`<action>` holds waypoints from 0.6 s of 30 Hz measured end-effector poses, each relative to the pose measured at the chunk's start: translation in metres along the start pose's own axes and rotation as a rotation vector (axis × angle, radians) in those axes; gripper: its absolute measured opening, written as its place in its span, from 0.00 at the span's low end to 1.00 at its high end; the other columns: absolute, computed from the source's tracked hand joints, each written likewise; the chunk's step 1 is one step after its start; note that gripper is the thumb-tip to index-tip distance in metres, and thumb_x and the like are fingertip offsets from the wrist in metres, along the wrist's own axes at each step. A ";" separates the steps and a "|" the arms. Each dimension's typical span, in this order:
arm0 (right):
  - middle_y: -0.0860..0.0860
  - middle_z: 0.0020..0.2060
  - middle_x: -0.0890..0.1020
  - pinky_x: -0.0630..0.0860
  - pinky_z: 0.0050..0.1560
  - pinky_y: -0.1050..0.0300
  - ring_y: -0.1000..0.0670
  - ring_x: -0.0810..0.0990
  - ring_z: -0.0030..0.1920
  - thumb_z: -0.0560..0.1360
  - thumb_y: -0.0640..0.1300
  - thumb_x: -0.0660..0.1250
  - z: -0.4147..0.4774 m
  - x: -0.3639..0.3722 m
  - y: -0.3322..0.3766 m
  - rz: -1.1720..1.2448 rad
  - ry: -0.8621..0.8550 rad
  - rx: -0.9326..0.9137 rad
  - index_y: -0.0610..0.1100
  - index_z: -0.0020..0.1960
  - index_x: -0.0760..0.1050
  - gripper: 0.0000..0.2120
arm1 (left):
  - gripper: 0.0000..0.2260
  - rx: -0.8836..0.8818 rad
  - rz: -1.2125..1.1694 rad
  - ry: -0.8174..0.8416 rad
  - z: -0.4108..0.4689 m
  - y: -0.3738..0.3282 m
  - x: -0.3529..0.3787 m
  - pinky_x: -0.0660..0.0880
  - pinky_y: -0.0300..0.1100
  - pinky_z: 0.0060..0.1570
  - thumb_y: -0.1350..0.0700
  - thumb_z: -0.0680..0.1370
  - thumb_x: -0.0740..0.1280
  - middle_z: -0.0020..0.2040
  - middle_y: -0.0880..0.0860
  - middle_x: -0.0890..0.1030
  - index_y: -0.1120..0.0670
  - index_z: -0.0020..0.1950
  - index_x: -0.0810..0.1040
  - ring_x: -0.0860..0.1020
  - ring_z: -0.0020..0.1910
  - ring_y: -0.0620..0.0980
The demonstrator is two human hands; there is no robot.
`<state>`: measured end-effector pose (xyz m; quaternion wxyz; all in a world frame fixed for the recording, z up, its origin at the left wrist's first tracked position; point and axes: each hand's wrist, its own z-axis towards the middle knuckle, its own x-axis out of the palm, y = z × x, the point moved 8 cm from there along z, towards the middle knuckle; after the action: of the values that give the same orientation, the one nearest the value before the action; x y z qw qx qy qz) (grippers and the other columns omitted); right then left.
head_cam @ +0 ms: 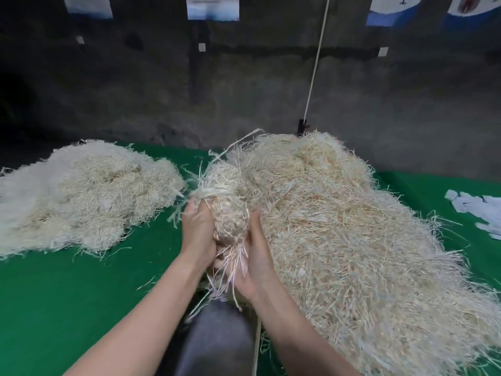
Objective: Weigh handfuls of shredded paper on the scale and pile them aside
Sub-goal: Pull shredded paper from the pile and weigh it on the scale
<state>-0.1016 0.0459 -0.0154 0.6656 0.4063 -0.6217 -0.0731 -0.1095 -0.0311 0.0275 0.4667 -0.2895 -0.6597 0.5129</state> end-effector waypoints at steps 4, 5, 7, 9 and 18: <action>0.41 0.63 0.76 0.72 0.63 0.40 0.40 0.77 0.62 0.58 0.54 0.80 -0.007 -0.028 -0.031 -0.075 -0.248 -0.017 0.44 0.71 0.65 0.46 | 0.11 -0.015 0.228 0.053 -0.025 0.051 -0.039 0.73 0.29 0.45 0.59 0.81 0.60 0.54 0.44 0.81 0.46 0.60 0.74 0.79 0.46 0.33; 0.40 0.65 0.74 0.70 0.64 0.40 0.40 0.75 0.63 0.57 0.50 0.80 -0.010 -0.043 -0.035 -0.129 -0.346 0.003 0.43 0.72 0.62 0.49 | 0.10 -0.077 0.247 0.092 -0.030 0.065 -0.049 0.73 0.28 0.45 0.59 0.80 0.63 0.53 0.42 0.81 0.46 0.59 0.75 0.79 0.47 0.35; 0.41 0.69 0.69 0.65 0.68 0.44 0.42 0.69 0.68 0.59 0.46 0.80 -0.019 -0.068 -0.036 -0.238 -0.489 -0.003 0.44 0.74 0.58 0.50 | 0.07 -0.204 0.313 0.163 -0.034 0.085 -0.072 0.74 0.30 0.40 0.58 0.76 0.69 0.46 0.44 0.84 0.48 0.52 0.79 0.82 0.43 0.39; 0.45 0.73 0.64 0.60 0.69 0.47 0.44 0.64 0.71 0.63 0.45 0.78 -0.027 -0.081 -0.039 -0.371 -0.564 -0.019 0.46 0.75 0.55 0.48 | 0.06 -0.288 0.387 0.183 -0.035 0.095 -0.093 0.76 0.40 0.44 0.57 0.73 0.72 0.41 0.53 0.85 0.58 0.47 0.82 0.82 0.43 0.53; 0.53 0.67 0.68 0.70 0.59 0.54 0.49 0.69 0.65 0.66 0.36 0.73 -0.026 -0.055 -0.034 -0.850 -0.393 -0.157 0.63 0.52 0.71 0.26 | 0.37 -0.403 0.062 0.360 -0.021 0.083 -0.085 0.60 0.65 0.67 0.38 0.68 0.65 0.76 0.47 0.58 0.42 0.76 0.57 0.58 0.74 0.55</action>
<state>-0.0760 0.0684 -0.0768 0.4753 0.5515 -0.5071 -0.4613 -0.0642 -0.0706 -0.0773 0.4936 -0.4829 -0.6459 0.3256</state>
